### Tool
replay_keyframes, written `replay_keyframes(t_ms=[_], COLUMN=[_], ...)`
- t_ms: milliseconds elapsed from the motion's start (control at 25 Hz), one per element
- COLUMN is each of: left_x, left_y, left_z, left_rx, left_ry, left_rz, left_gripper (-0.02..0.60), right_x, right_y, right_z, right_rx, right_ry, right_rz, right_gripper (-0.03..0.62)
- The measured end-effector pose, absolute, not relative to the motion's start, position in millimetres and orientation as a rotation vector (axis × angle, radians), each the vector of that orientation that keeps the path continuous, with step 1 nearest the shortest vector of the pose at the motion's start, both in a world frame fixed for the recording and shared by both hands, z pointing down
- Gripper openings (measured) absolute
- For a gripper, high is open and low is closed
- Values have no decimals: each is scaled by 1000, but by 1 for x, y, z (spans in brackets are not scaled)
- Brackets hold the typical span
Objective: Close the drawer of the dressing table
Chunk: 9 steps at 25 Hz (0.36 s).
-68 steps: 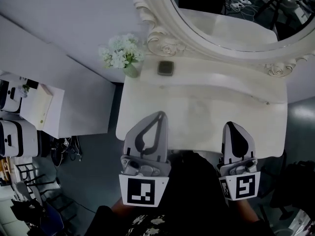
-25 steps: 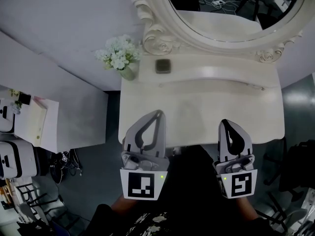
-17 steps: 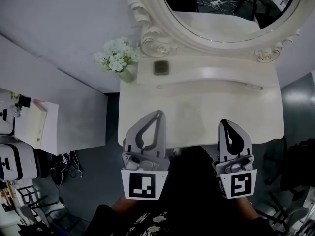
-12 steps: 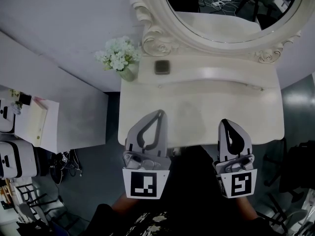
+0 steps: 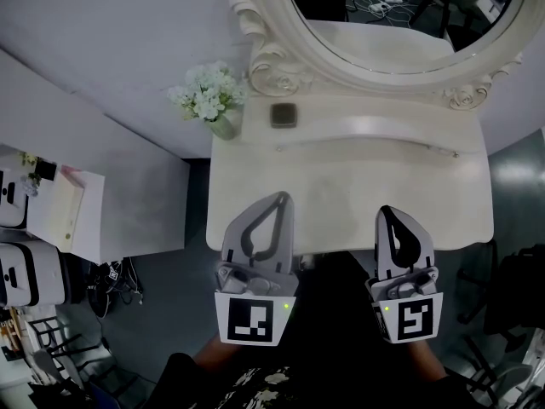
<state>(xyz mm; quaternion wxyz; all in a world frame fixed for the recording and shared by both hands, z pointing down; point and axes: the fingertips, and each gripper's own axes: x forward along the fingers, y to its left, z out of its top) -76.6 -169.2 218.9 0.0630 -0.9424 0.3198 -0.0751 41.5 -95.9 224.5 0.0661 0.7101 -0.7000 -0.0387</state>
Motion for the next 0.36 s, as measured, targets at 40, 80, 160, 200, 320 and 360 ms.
replay_keyframes(t_ms=[40, 80, 160, 200, 320, 360], left_x=[-77, -77, -77, -77, -79, -79], left_y=[-169, -169, -168, -168, -169, -169], left_z=[219, 220, 221, 221, 221, 221], left_rx=[-2853, -2856, -2855, -2853, -2851, -2852], left_ry=[963, 960, 954, 953, 951, 951], left_rz=[-221, -219, -220, -221, -222, -224], left_gripper=[3, 3, 3, 3, 3, 3], right_x=[41, 40, 37, 36, 32, 31], right_y=[-96, -96, -97, -97, -98, -98], right_z=[224, 225, 226, 225, 222, 224], right_rx=[2140, 2139, 2129, 2126, 2113, 2106], right_ry=[-2114, -2116, -2118, -2125, -2136, -2131], right_rz=[-129, -136, -132, -141, -170, -167], right_gripper=[-3, -3, -3, -3, -3, -3])
